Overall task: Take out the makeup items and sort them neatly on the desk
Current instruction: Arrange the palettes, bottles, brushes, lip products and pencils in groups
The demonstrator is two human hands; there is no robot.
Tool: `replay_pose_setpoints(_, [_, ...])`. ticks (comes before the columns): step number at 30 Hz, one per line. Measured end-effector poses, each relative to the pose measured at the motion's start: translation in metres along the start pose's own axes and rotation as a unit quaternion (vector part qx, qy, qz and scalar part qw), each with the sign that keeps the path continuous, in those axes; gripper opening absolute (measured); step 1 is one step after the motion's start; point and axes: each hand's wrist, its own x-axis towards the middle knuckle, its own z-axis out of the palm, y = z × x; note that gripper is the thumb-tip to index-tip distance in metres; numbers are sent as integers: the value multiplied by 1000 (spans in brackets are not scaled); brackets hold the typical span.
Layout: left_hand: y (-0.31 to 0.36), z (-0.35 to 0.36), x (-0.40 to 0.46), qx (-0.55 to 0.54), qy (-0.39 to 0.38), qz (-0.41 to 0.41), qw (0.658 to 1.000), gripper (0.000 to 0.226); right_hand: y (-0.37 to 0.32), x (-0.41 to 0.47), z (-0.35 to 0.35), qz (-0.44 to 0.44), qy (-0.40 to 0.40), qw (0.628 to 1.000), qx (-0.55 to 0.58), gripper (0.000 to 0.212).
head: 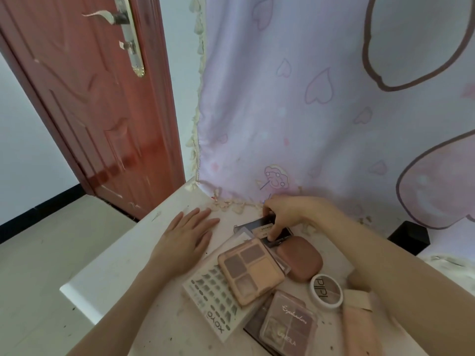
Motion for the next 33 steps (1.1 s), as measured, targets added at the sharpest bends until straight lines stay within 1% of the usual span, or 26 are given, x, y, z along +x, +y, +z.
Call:
replay_pose_setpoints(3, [0, 0, 0, -3, 5, -1, 1000, 42, -3, -3, 1, -8, 6, 1000, 4, 68])
replay_pose_setpoints(5, [0, 0, 0, -6, 6, -2, 1000, 41, -4, -8, 3, -27, 13, 999, -17, 73])
replay_pose_setpoints(7, [1, 1, -1, -2, 6, -4, 1000, 41, -3, -13, 7, -38, -1, 998, -51, 77])
replay_pose_setpoints(10, [2, 1, -1, 0, 2, -10, 1000, 41, -2, -17, 10, -29, -18, 997, -69, 83])
replay_pose_setpoints(12, [3, 0, -1, 2, 1, -11, 1000, 42, -4, -17, 11, -26, -11, 996, -81, 80])
replay_pose_setpoints(15, [4, 0, -2, -4, 0, -10, 1000, 41, -7, -17, 12, -37, 13, 995, -87, 70])
replay_pose_setpoints(18, [4, -1, -2, -13, -3, -9, 1000, 41, -2, -21, 9, -43, 41, 995, -77, 65])
replay_pose_setpoints(19, [3, -1, -1, -15, -5, -9, 1000, 41, 0, -23, 8, -41, 55, 995, -66, 60])
replay_pose_setpoints(22, [4, -1, -1, -24, -6, -11, 1000, 41, 11, -32, 4, -16, 103, 994, -18, 45])
replay_pose_setpoints(24, [5, -1, -1, -33, -5, -19, 999, 41, 16, -37, 1, 4, 130, 991, 35, 42])
replay_pose_setpoints(26, [5, -3, 0, -38, -9, -24, 999, 41, 18, -43, -3, 15, 164, 980, 111, 41])
replay_pose_setpoints(28, [4, -5, 2, -58, -14, -28, 998, 40, 14, -49, -8, 17, 202, 957, 207, 37])
replay_pose_setpoints(30, [4, -8, 5, -81, -23, -34, 996, 39, 4, -56, -11, 3, 243, 922, 301, 31])
replay_pose_setpoints(31, [5, -10, 6, -94, -30, -40, 994, 38, -2, -58, -12, -2, 265, 903, 339, 33])
replay_pose_setpoints(33, [9, -19, 10, -149, -46, -56, 986, 36, -15, -63, -13, -4, 303, 873, 382, 44])
